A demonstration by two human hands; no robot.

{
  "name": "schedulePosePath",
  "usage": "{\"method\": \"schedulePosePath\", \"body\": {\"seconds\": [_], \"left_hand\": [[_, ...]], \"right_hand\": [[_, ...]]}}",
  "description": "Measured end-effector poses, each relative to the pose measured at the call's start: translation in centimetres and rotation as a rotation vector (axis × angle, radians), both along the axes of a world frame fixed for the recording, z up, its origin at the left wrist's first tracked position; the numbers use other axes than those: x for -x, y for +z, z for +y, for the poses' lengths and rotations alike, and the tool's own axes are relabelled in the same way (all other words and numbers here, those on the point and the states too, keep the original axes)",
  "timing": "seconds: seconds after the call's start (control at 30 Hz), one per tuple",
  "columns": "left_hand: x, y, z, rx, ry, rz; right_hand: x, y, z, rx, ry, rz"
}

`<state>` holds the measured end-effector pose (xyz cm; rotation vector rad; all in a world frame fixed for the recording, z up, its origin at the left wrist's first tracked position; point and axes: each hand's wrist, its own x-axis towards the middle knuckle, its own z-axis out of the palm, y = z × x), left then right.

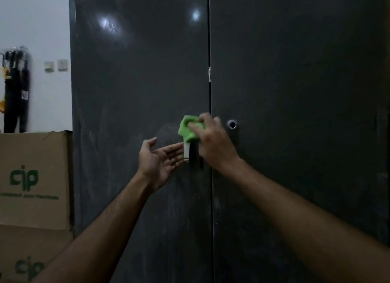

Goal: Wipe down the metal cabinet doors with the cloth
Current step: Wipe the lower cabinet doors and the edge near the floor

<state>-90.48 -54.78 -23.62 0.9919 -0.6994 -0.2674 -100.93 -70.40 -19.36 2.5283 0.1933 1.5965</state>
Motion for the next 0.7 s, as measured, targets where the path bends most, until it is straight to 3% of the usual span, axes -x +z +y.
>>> {"method": "schedulePosePath", "body": {"seconds": [0.07, 0.17, 0.23, 0.33, 0.47, 0.53, 0.6, 0.7], "left_hand": [[0.0, 0.0, 0.1, 0.005, -0.013, 0.005], [0.0, 0.0, 0.2, -0.015, -0.021, -0.007], [0.0, 0.0, 0.1, -0.002, -0.013, 0.000], [-0.2, -0.1, -0.1, 0.030, -0.019, 0.030], [0.3, 0.0, -0.1, 0.018, -0.025, -0.013], [0.8, -0.2, -0.2, 0.014, -0.002, -0.034], [1.0, -0.5, -0.4, -0.003, 0.037, -0.066], [1.5, -0.3, -0.8, -0.053, 0.159, -0.178]], "right_hand": [[-0.1, 0.1, 0.0, 0.021, -0.037, 0.016], [1.2, -4.6, -0.2, 0.318, -0.004, 0.235], [1.2, -3.9, -0.6, 0.289, -0.002, 0.218], [-0.3, -0.7, 0.0, 0.033, 0.002, 0.013], [0.0, -6.3, 0.6, -0.151, 0.200, 0.143], [-0.1, -7.5, 0.5, -0.430, 0.272, 0.077], [-1.3, -4.9, 1.0, -0.753, 0.379, -0.071], [-2.4, -1.8, 2.0, -1.104, 0.615, -0.036]]}}
